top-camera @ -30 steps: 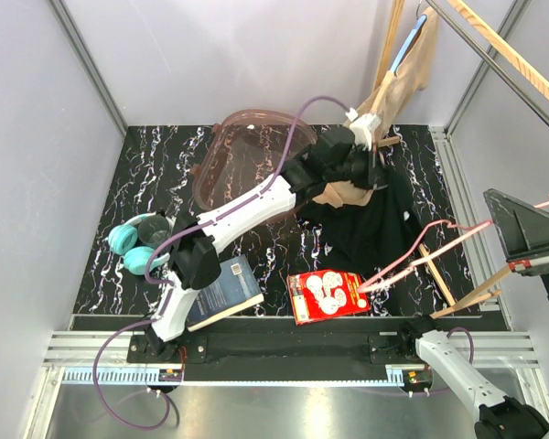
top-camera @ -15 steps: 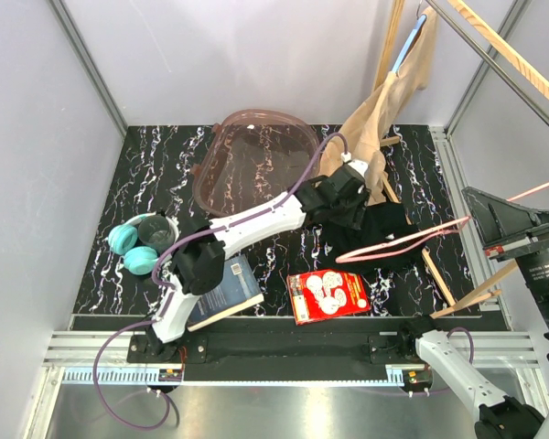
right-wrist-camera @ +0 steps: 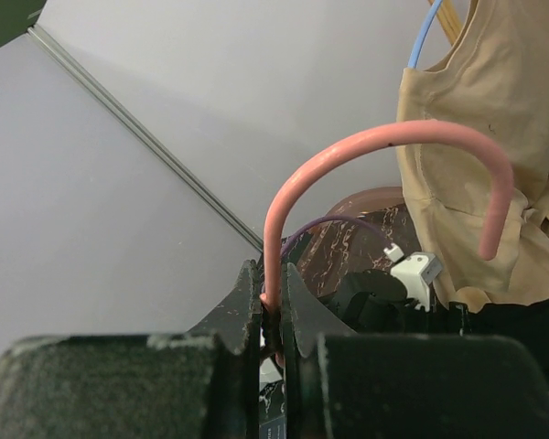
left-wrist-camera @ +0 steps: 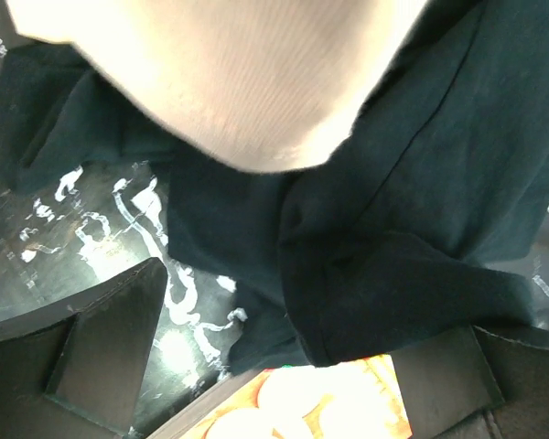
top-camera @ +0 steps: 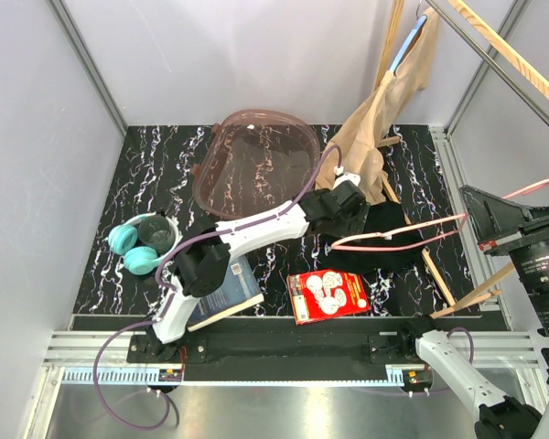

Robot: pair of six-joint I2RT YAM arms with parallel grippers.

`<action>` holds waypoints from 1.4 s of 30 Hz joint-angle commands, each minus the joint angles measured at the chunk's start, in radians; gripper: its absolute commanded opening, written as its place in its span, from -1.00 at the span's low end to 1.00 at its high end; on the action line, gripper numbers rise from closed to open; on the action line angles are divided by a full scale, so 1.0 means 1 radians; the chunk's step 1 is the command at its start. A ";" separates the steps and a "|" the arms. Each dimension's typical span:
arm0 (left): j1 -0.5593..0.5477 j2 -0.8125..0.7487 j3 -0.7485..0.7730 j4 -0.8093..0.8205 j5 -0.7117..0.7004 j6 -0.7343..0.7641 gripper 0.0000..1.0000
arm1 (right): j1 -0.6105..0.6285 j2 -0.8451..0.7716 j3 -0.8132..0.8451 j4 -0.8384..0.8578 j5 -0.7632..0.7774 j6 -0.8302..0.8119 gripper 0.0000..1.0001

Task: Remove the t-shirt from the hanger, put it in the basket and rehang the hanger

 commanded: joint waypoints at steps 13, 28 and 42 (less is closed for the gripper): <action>0.001 0.153 -0.017 0.230 0.193 -0.130 0.98 | 0.000 -0.005 -0.012 0.018 0.015 -0.033 -1.00; 0.033 0.102 0.032 0.324 0.381 -0.127 -0.85 | 0.000 -0.028 -0.075 0.021 0.029 -0.018 -1.00; 0.122 -0.169 0.085 0.503 0.544 -0.185 -1.00 | 0.001 0.047 -0.106 0.017 0.074 0.009 -1.00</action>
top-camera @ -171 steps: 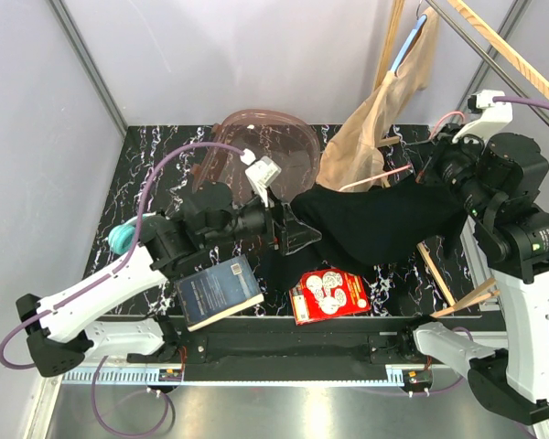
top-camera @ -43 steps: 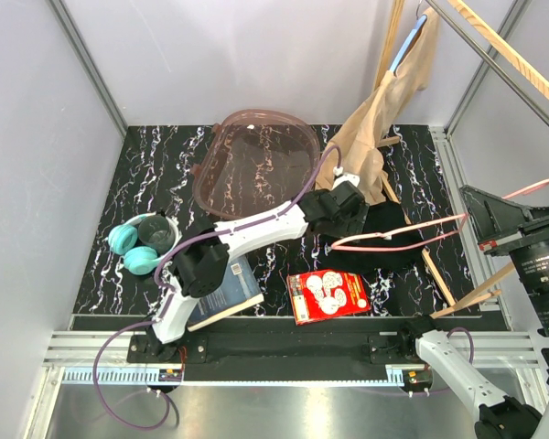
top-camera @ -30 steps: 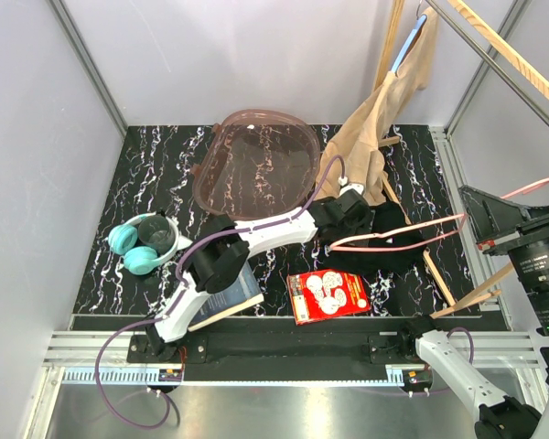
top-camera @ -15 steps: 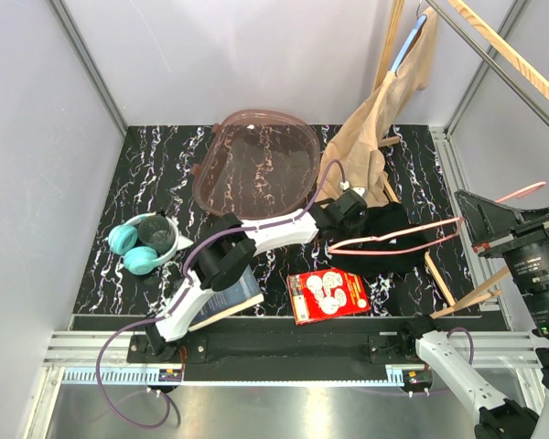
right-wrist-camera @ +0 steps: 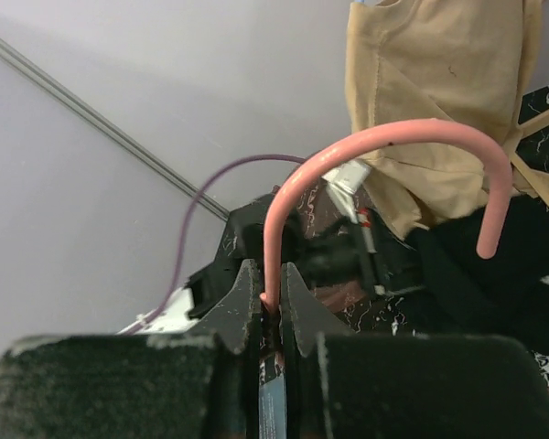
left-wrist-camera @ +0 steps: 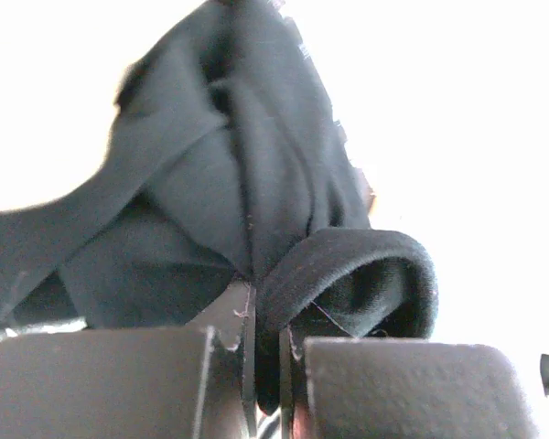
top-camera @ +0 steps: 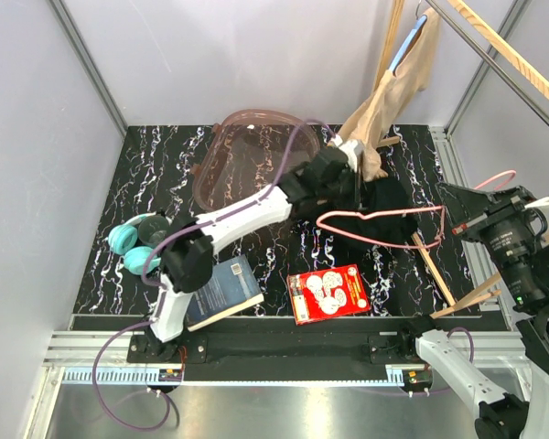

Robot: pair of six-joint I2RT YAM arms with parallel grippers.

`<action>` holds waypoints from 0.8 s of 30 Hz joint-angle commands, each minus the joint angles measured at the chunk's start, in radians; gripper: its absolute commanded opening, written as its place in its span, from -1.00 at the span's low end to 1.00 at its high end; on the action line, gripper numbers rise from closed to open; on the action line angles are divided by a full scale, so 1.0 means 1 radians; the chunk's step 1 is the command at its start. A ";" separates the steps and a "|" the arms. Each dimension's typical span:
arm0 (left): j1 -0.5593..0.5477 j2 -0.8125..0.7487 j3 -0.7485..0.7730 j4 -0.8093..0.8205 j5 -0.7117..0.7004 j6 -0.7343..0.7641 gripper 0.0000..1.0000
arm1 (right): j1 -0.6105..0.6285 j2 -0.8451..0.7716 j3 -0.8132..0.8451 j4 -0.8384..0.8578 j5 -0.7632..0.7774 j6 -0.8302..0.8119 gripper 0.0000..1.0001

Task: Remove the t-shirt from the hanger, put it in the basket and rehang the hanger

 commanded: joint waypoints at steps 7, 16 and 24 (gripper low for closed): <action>0.056 -0.295 0.046 0.205 0.065 -0.001 -1.00 | 0.000 0.046 0.040 0.054 0.105 -0.072 -1.00; 0.208 -0.544 -0.094 0.117 0.097 0.097 -1.00 | 0.000 0.046 0.027 0.134 0.104 -0.092 -1.00; 0.451 -0.650 -0.160 0.043 0.216 0.184 -1.00 | 0.001 0.063 0.036 0.171 0.111 -0.111 -1.00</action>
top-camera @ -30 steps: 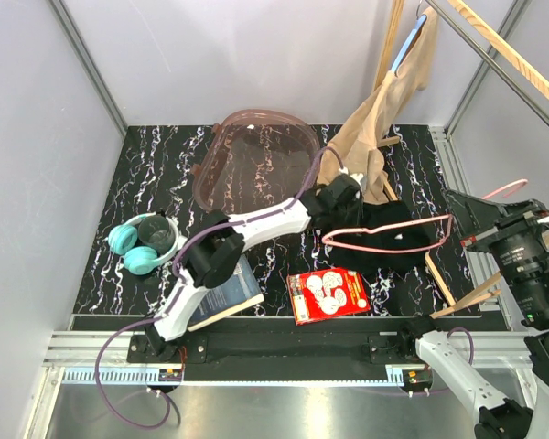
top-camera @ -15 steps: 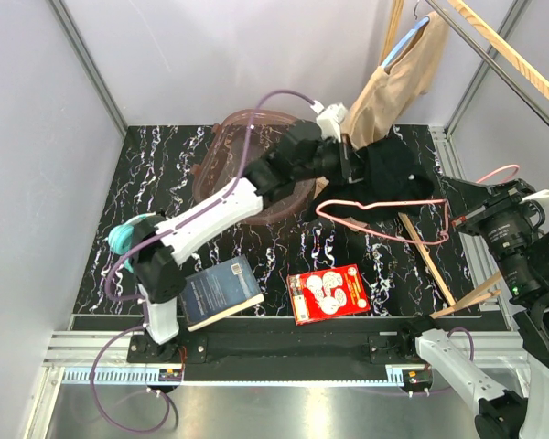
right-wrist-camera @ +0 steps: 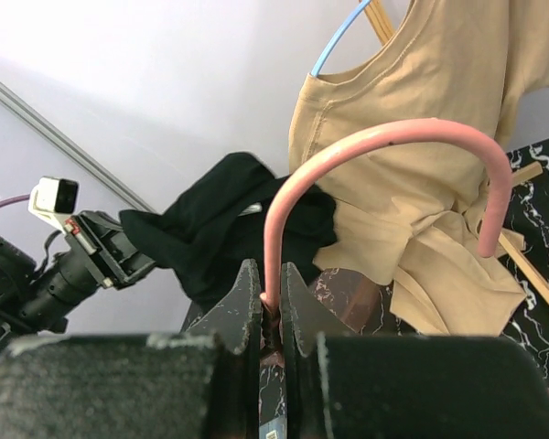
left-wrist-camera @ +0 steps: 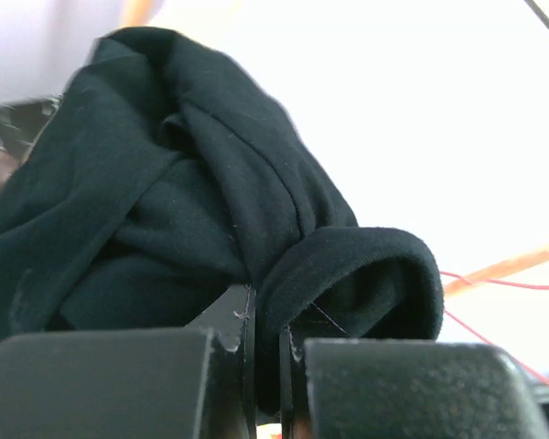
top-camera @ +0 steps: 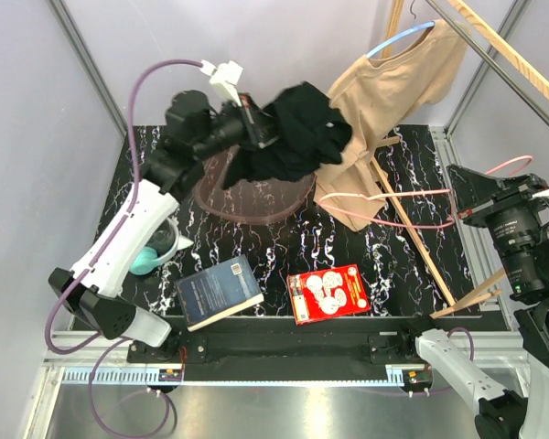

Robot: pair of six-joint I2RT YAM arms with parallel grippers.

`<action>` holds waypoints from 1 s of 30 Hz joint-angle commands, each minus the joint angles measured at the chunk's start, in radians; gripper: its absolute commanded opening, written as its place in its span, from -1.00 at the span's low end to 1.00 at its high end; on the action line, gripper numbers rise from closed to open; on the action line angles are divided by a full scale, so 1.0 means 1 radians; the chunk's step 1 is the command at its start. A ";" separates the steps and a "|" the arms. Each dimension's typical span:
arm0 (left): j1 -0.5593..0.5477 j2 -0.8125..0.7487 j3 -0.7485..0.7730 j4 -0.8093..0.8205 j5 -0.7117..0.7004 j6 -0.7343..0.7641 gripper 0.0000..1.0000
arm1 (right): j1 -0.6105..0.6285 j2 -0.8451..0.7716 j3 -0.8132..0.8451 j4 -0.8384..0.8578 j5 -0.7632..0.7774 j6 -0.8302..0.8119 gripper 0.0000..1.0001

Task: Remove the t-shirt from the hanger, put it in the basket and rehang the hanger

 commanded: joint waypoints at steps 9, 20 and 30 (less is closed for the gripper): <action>0.254 0.120 -0.023 0.118 0.154 0.000 -1.00 | 0.000 0.060 0.016 0.086 0.030 -0.048 -1.00; 0.285 0.276 -0.086 0.085 0.099 0.046 -1.00 | 0.000 0.080 -0.004 0.088 0.030 -0.075 -1.00; 0.286 0.134 -0.130 -0.045 0.047 0.019 0.98 | 0.000 0.100 -0.026 0.036 -0.018 -0.068 -1.00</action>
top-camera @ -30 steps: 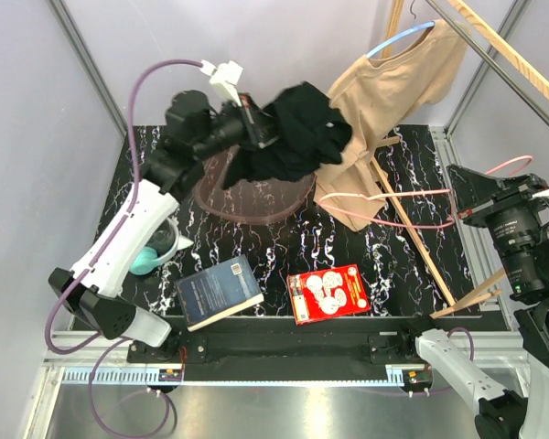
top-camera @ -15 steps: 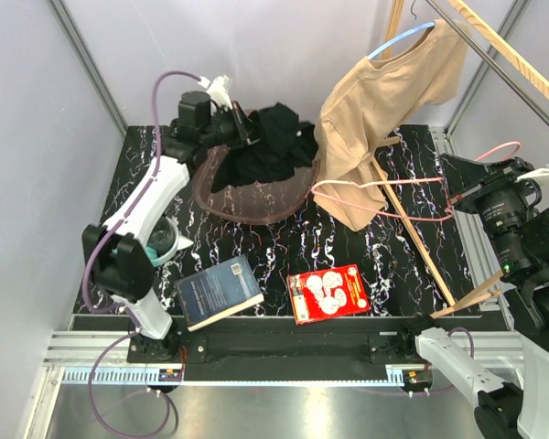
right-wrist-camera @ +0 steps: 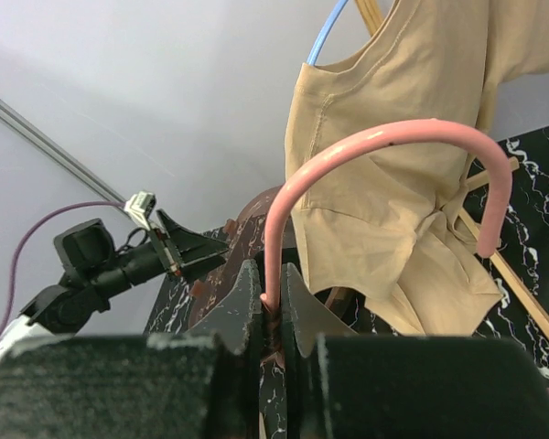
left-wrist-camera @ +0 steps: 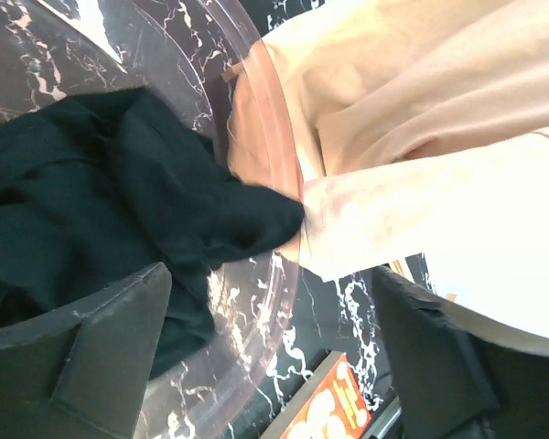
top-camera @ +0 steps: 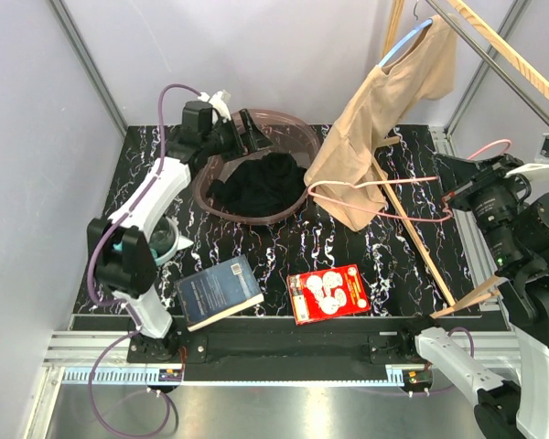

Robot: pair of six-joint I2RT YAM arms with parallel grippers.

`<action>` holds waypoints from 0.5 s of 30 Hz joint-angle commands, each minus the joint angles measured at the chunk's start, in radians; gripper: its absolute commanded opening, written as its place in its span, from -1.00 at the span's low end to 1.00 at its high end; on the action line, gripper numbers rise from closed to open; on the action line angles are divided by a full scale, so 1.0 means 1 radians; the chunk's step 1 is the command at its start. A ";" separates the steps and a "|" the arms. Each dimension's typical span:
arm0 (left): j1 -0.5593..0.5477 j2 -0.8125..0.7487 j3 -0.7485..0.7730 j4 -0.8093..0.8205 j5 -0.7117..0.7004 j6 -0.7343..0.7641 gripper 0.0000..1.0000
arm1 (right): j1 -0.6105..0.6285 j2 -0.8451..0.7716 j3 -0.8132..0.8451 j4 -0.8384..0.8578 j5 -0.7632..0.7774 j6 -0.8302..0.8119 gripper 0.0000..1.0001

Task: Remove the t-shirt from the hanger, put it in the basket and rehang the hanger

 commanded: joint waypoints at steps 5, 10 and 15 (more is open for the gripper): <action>0.003 -0.378 -0.095 -0.144 -0.099 0.066 0.98 | -0.002 0.036 -0.022 -0.017 -0.070 -0.024 -1.00; 0.000 -0.634 -0.249 -0.119 0.125 0.056 0.95 | 0.000 0.045 -0.042 -0.031 -0.168 -0.123 -1.00; -0.009 -0.849 -0.286 -0.099 0.269 -0.006 0.95 | 0.000 0.049 -0.097 -0.049 -0.286 -0.211 -1.00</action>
